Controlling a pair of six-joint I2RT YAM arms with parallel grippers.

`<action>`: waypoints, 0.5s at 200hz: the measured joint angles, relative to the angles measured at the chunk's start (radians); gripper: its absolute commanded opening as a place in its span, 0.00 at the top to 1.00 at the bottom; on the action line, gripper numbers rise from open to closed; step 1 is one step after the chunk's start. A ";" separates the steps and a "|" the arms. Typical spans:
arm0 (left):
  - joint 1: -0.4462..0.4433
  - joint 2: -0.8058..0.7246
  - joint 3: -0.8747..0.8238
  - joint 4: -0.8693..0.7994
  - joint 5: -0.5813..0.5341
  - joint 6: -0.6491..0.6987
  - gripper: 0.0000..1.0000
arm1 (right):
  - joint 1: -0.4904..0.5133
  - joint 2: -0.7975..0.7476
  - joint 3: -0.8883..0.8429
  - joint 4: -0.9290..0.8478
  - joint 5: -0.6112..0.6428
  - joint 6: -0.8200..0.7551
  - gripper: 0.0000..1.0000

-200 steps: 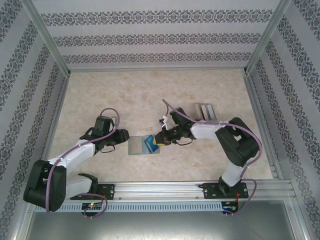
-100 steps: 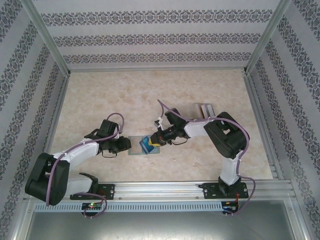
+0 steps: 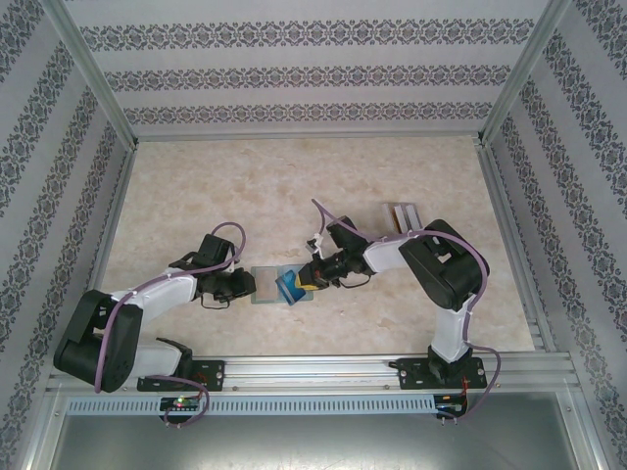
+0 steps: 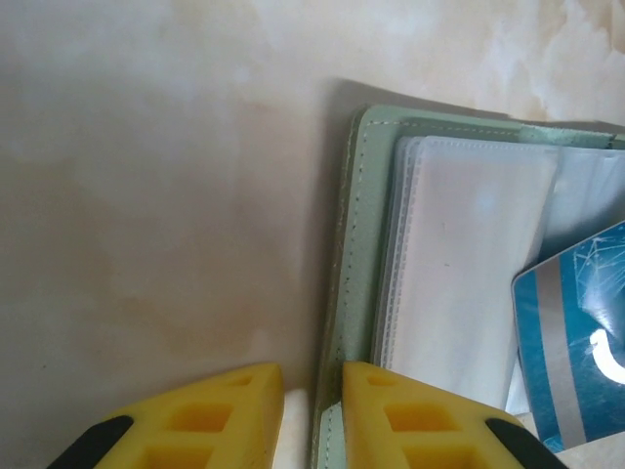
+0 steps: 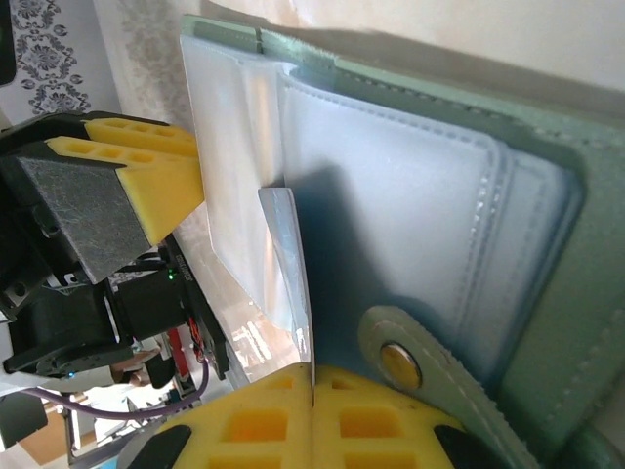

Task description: Put the credit cards into the card holder

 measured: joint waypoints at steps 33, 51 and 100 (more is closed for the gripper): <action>0.000 0.016 0.008 -0.007 -0.003 0.000 0.77 | 0.000 -0.007 -0.013 0.024 0.010 0.010 0.92; 0.000 0.020 0.010 -0.007 -0.004 -0.001 0.77 | 0.000 -0.007 -0.016 0.040 0.014 0.021 0.91; -0.002 0.034 0.021 -0.020 -0.008 -0.008 0.76 | 0.000 -0.006 -0.025 0.089 0.029 0.055 0.91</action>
